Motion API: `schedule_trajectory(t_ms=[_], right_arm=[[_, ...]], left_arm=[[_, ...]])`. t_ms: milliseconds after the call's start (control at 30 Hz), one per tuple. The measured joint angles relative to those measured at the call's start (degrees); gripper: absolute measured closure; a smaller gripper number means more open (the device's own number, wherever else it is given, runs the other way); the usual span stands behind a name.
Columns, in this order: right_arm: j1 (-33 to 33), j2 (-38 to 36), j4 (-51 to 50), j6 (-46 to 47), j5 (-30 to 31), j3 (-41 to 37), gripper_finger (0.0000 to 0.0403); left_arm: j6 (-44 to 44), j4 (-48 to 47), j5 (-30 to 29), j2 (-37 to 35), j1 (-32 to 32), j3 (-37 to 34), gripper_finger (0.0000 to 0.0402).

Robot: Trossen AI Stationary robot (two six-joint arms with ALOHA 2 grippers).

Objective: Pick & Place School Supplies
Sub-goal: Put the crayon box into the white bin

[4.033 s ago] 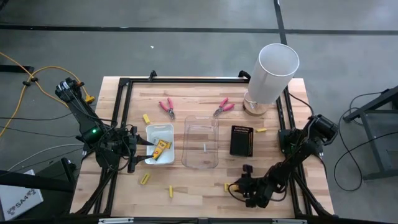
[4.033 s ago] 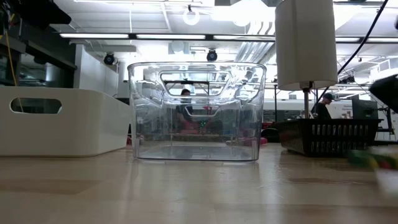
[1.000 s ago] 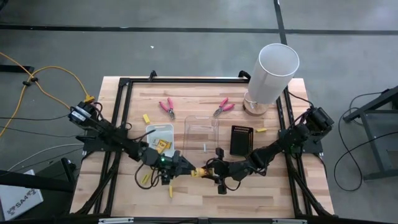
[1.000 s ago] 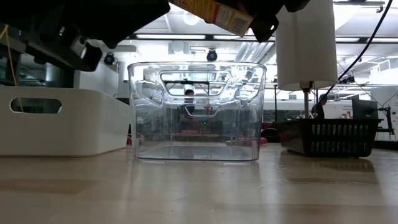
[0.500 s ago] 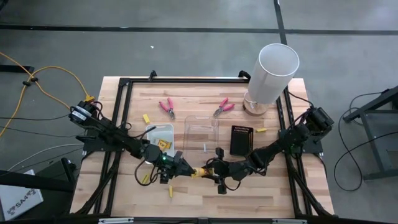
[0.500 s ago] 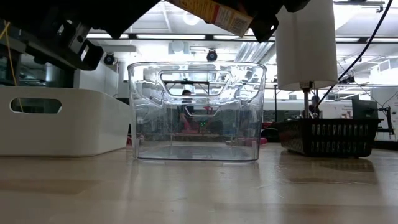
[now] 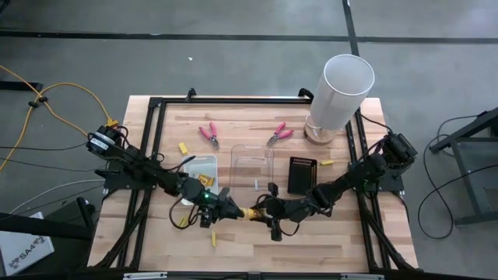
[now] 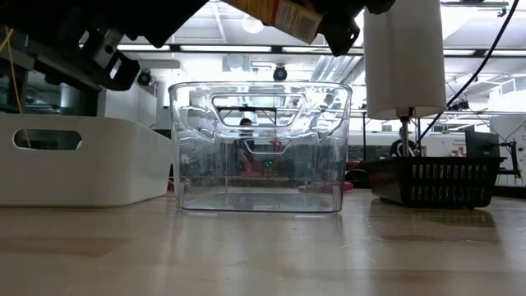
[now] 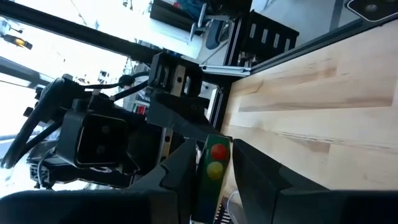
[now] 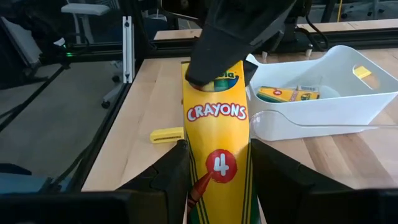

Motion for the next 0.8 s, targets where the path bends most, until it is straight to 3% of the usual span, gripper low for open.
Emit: schedule_trajectory(t_ms=[300,600,800], right_arm=[[0.0,0.0,0.5,0.0,-0.9,0.0,0.0257],[0.0,0.0,0.5,0.2,-1.0,0.0,0.0257],[0.0,0.0,0.6,0.2,-1.1,0.0,0.0257]], left_arm=[[0.9,0.0,-0.1,0.0,0.0,0.0,0.0307],[2.0,-0.3,-0.1,0.0,0.0,0.0,0.0364],[1.9,-0.3,-0.1,0.0,0.0,0.0,0.0368]])
